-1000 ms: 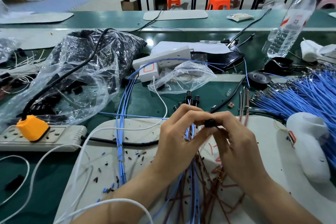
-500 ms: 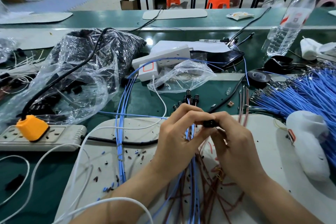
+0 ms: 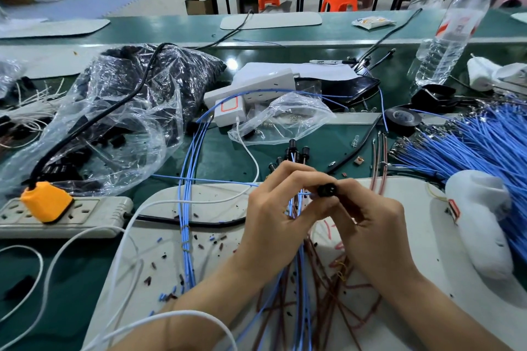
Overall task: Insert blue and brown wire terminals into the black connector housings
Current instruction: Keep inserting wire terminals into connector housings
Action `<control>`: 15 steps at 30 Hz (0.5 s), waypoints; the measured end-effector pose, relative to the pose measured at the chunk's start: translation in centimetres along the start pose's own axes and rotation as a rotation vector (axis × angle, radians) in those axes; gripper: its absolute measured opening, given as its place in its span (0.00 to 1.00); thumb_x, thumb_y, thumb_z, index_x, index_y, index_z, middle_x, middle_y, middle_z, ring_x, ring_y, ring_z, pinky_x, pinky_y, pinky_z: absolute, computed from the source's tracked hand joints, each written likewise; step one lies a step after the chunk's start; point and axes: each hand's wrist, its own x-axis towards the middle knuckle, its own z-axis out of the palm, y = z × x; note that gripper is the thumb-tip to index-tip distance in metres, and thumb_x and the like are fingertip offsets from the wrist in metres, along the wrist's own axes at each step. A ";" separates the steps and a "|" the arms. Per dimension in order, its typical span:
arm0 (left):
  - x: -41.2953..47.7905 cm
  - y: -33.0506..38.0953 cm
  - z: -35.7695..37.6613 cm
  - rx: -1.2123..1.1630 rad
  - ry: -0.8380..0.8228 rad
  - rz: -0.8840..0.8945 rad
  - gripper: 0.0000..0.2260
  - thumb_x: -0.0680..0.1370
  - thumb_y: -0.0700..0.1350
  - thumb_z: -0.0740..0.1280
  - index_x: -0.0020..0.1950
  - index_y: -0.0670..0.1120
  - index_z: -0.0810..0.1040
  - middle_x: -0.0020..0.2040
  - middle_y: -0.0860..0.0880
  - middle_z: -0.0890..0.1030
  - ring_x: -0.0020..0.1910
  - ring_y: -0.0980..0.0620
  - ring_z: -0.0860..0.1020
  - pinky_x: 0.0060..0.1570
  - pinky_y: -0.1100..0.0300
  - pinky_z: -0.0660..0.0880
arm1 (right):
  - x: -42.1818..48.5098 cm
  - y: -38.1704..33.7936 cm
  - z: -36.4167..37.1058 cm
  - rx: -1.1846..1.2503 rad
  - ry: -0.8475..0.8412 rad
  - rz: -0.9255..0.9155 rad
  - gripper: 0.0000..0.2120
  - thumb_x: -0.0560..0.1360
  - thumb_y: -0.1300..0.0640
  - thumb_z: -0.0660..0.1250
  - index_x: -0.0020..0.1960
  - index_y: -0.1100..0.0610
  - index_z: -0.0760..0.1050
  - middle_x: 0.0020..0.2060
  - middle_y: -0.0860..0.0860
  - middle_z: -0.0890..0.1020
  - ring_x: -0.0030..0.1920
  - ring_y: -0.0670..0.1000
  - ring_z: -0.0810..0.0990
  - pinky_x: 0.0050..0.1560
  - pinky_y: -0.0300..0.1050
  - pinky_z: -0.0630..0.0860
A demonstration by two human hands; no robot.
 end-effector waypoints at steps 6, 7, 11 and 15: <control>0.0 0.0 0.0 -0.036 0.007 -0.005 0.09 0.71 0.38 0.73 0.51 0.40 0.82 0.46 0.47 0.80 0.46 0.56 0.79 0.50 0.67 0.74 | 0.1 0.0 0.1 0.035 -0.027 0.017 0.02 0.72 0.66 0.67 0.43 0.65 0.78 0.31 0.38 0.76 0.32 0.29 0.75 0.35 0.21 0.67; 0.0 0.0 0.0 -0.043 0.008 0.000 0.09 0.71 0.38 0.73 0.51 0.40 0.82 0.46 0.47 0.80 0.46 0.56 0.79 0.50 0.67 0.74 | 0.1 0.0 0.1 0.038 -0.041 0.011 0.02 0.72 0.67 0.66 0.42 0.66 0.77 0.32 0.35 0.75 0.32 0.29 0.75 0.34 0.20 0.66; -0.1 0.1 0.0 -0.052 0.026 0.011 0.10 0.70 0.36 0.73 0.50 0.42 0.81 0.45 0.47 0.79 0.45 0.56 0.79 0.49 0.66 0.74 | 0.2 0.3 0.2 0.073 -0.072 0.003 0.02 0.71 0.70 0.65 0.42 0.66 0.76 0.29 0.31 0.73 0.31 0.28 0.74 0.33 0.18 0.64; 0.0 0.0 -0.1 -0.038 0.045 0.010 0.09 0.70 0.37 0.73 0.49 0.42 0.81 0.45 0.46 0.80 0.45 0.57 0.79 0.49 0.68 0.73 | 0.2 0.5 0.7 0.116 -0.058 0.002 0.02 0.72 0.66 0.65 0.42 0.65 0.76 0.30 0.35 0.75 0.32 0.32 0.77 0.34 0.21 0.67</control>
